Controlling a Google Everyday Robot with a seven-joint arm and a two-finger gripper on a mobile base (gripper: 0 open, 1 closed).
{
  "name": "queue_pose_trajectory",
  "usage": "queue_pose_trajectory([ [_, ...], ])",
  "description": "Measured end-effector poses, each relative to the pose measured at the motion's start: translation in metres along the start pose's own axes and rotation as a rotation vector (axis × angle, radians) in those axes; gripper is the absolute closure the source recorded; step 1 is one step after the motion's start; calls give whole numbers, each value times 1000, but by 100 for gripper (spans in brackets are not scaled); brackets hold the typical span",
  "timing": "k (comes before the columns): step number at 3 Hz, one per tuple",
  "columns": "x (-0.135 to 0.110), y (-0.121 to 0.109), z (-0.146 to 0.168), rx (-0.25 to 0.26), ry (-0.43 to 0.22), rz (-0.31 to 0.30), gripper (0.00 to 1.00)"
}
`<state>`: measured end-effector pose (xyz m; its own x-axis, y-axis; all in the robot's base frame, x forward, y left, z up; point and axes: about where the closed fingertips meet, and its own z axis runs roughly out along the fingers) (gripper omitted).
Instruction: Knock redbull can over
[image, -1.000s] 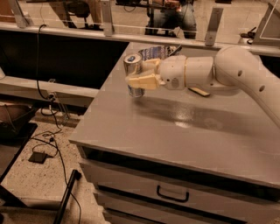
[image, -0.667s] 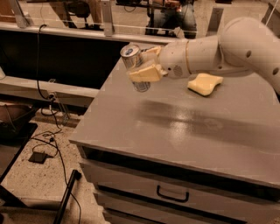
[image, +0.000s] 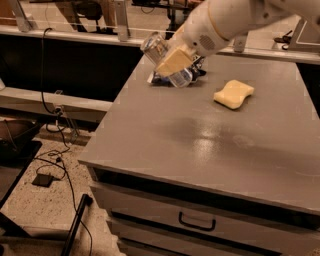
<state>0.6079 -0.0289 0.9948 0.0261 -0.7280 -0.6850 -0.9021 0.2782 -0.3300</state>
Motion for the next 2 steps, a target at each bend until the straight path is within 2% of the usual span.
queue_pose_trajectory([
  [1, 19, -18, 8, -77, 197, 87, 100],
  [2, 61, 1, 23, -195, 348, 156, 100],
])
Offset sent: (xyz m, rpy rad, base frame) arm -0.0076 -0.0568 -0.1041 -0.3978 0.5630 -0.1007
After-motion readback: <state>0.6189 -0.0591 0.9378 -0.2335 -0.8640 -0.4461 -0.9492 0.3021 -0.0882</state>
